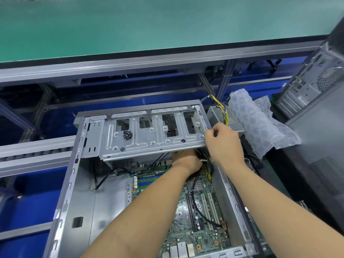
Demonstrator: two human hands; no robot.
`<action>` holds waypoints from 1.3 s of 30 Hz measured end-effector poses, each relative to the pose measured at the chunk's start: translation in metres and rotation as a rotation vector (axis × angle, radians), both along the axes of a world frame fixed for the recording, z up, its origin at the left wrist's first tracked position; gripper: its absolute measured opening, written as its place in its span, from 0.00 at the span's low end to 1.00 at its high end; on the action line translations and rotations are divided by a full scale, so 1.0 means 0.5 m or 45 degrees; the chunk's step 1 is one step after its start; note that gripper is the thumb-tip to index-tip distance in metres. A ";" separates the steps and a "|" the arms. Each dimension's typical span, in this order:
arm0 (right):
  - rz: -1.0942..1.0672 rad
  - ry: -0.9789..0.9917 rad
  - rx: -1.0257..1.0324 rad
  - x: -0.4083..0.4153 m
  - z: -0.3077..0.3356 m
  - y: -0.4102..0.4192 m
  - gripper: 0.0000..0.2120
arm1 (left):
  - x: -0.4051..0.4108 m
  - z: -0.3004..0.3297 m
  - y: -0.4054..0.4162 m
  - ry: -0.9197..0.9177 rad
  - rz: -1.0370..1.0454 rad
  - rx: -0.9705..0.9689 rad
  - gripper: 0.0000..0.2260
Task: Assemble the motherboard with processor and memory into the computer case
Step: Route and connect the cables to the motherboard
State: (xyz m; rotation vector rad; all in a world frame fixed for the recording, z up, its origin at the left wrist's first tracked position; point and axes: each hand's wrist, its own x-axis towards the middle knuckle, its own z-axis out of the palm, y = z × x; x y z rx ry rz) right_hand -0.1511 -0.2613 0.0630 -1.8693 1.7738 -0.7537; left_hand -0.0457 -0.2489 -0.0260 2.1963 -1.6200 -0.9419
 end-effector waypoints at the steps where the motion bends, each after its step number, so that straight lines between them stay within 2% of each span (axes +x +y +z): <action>1: -0.001 -0.001 -0.001 0.001 0.000 0.000 0.09 | 0.002 0.002 0.001 0.001 0.004 0.010 0.10; 4: -0.011 0.006 0.001 0.002 0.001 0.000 0.10 | 0.007 0.002 0.011 0.004 -0.013 -0.007 0.06; 10: -0.044 0.031 -0.005 0.002 -0.003 -0.001 0.09 | 0.016 0.009 0.035 -0.043 -0.077 -0.157 0.05; 12: -0.046 0.049 -0.008 0.001 -0.005 -0.002 0.10 | 0.029 0.014 0.063 -0.109 -0.135 -0.213 0.11; 14: -0.037 0.066 -0.014 0.001 -0.006 -0.002 0.10 | 0.042 0.015 0.100 -0.229 -0.221 -0.432 0.17; 16: -0.032 0.067 -0.022 0.000 -0.005 -0.001 0.11 | 0.043 0.023 0.126 -0.275 -0.405 -0.507 0.19; 18: -0.032 0.065 -0.022 0.000 -0.004 0.002 0.12 | 0.025 0.034 0.131 -0.120 -0.460 -0.304 0.17; 19: -0.031 0.068 -0.017 0.000 -0.003 0.004 0.12 | 0.011 0.036 0.129 0.010 -0.367 -0.203 0.15; 22: -0.041 0.074 -0.009 0.000 0.001 0.007 0.12 | -0.033 0.031 0.118 0.540 0.139 0.051 0.10; 24: -0.039 0.067 -0.007 0.001 0.002 0.007 0.12 | -0.054 0.028 0.118 0.736 0.288 0.116 0.08; 29: -0.038 0.056 -0.002 -0.001 -0.001 0.007 0.12 | -0.070 0.010 0.122 0.557 0.263 -0.133 0.09; 34: -0.042 0.083 -0.015 0.000 -0.004 0.004 0.11 | -0.062 0.004 0.131 0.341 0.111 -0.204 0.07; 39: -0.048 0.086 -0.016 0.003 -0.005 0.001 0.11 | -0.062 0.007 0.127 0.094 -0.076 -0.152 0.05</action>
